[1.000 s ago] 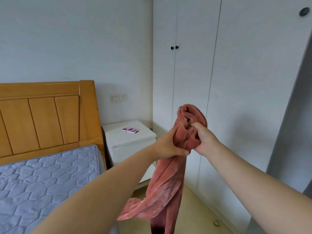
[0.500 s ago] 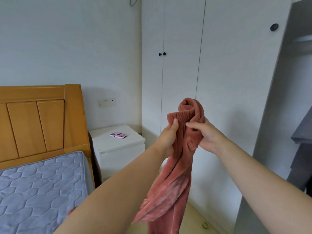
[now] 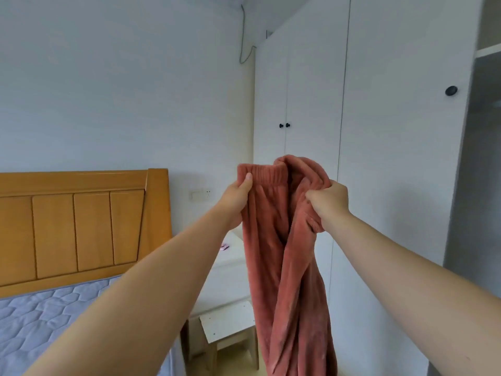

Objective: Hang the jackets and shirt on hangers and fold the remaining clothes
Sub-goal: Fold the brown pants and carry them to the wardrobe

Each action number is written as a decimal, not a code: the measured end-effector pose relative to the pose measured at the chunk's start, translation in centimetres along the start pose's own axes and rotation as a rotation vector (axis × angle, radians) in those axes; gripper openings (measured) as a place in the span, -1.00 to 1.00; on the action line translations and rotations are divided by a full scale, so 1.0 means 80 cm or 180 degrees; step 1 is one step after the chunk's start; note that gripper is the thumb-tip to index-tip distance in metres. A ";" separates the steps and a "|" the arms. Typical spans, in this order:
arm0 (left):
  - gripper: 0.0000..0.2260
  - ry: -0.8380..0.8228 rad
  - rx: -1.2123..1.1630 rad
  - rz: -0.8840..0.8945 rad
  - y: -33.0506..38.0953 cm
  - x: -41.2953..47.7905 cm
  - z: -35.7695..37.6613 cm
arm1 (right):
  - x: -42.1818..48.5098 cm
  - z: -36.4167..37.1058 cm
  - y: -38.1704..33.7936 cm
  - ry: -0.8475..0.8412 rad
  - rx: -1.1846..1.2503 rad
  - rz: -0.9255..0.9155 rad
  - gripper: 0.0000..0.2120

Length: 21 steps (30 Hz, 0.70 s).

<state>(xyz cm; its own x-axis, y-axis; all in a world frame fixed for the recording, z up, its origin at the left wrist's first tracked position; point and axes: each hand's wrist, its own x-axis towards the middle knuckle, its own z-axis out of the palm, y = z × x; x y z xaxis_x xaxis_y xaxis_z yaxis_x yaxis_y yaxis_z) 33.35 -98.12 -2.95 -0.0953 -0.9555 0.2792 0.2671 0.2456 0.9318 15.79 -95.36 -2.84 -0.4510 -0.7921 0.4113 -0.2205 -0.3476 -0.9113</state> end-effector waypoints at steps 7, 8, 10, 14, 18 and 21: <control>-0.71 0.1694 0.0573 0.0905 0.127 -0.018 -0.087 | -0.015 0.070 -0.112 0.0368 0.0205 -0.0610 -0.89; -0.72 0.1767 0.0577 0.1026 0.149 -0.024 -0.089 | -0.020 0.082 -0.133 0.0328 0.0317 -0.0632 -0.90; -0.76 0.1820 0.0552 0.1261 0.196 -0.039 -0.090 | -0.033 0.105 -0.181 0.0217 0.0594 -0.0701 -0.93; -0.82 0.1847 0.0731 0.1700 0.297 -0.077 -0.092 | -0.066 0.139 -0.280 0.0021 0.0924 -0.1074 -0.92; -0.84 0.1909 0.0647 0.2210 0.394 -0.126 -0.092 | -0.104 0.152 -0.373 -0.0062 0.1374 -0.1434 -0.91; -0.86 0.1875 0.0490 0.2503 0.446 -0.156 -0.096 | -0.127 0.151 -0.427 -0.0031 0.1683 -0.1550 -0.95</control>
<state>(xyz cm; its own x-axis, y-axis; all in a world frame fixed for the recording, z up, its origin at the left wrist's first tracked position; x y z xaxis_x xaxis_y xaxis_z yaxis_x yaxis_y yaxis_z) 51.45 -78.71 25.04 0.5581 -0.4300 0.7097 -0.0814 0.8227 0.5626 38.36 -81.51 23.87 -0.3996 -0.4888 0.7755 0.0550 -0.8572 -0.5120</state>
